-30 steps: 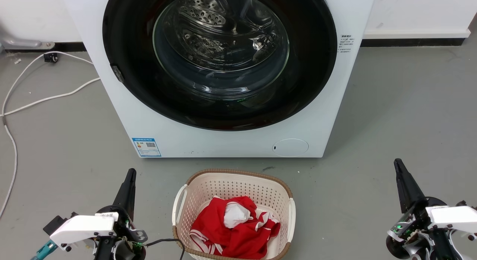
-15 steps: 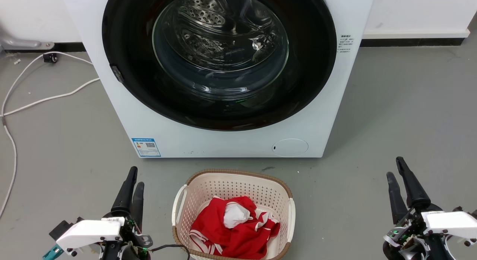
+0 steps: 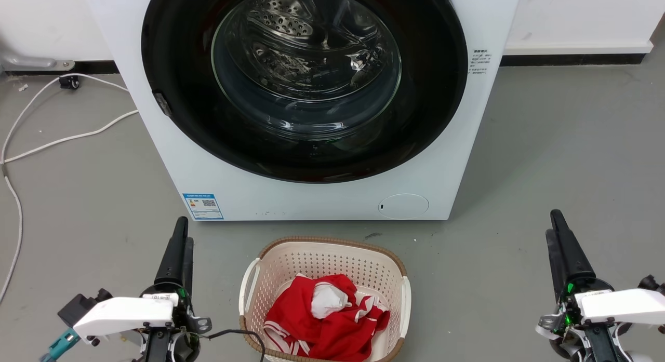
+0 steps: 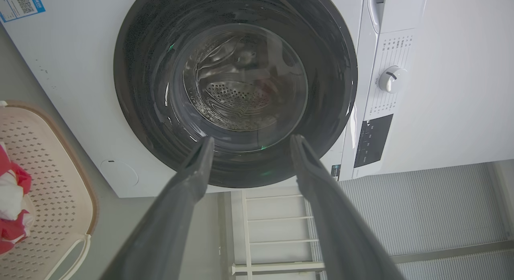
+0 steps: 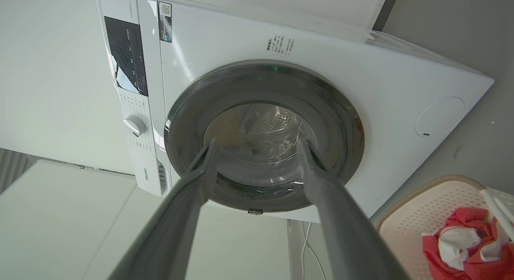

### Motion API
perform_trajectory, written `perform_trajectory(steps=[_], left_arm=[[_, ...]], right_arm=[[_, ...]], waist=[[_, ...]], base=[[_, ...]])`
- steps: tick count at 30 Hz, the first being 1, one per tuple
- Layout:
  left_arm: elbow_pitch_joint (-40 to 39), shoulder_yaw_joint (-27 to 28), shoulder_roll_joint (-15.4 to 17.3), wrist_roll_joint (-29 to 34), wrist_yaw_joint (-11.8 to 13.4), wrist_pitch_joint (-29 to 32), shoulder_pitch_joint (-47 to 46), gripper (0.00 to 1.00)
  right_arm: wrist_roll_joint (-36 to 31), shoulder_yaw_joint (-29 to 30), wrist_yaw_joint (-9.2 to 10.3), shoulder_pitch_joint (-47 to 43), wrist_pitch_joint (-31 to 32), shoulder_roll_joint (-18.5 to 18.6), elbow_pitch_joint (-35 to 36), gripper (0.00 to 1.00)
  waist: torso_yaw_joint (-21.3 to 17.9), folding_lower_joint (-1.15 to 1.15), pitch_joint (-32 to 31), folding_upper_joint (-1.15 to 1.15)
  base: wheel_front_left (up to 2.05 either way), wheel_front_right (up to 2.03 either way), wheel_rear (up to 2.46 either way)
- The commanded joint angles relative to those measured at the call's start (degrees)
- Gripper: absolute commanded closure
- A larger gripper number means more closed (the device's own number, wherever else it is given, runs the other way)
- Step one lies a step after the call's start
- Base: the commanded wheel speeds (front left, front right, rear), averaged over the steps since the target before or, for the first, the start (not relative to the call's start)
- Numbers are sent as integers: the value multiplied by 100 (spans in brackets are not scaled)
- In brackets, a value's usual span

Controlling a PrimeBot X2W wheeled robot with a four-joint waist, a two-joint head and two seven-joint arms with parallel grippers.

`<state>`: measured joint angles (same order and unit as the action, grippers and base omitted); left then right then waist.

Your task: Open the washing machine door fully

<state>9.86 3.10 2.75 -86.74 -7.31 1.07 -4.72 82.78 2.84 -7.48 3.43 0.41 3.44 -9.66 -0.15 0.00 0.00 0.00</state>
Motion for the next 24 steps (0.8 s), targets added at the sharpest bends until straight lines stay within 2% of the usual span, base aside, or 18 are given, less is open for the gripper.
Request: perform_trajectory(steps=[1, 15, 24], left_arm=[[-184, 35, 18, 171, -11, -69, -63, 0], [-837, -21, 17, 2043, -14, -380, -121, 0], [-1061, -64, 17, 3327, -15, -561, 9, 0]], right_arm=[[-344, -29, -1, 81, -62, 10, 218, 0], [-2740, -317, -1, -7, -361, -3, 958, 0], [-3885, -479, -2, -103, -533, -12, 1044, 0]], waist=[[-2, 0, -1, 0], [-14, 0, -15, 0], [-31, 0, -14, 0]], base=[[0, 0, 0], [0, 0, 0], [0, 0, 0]])
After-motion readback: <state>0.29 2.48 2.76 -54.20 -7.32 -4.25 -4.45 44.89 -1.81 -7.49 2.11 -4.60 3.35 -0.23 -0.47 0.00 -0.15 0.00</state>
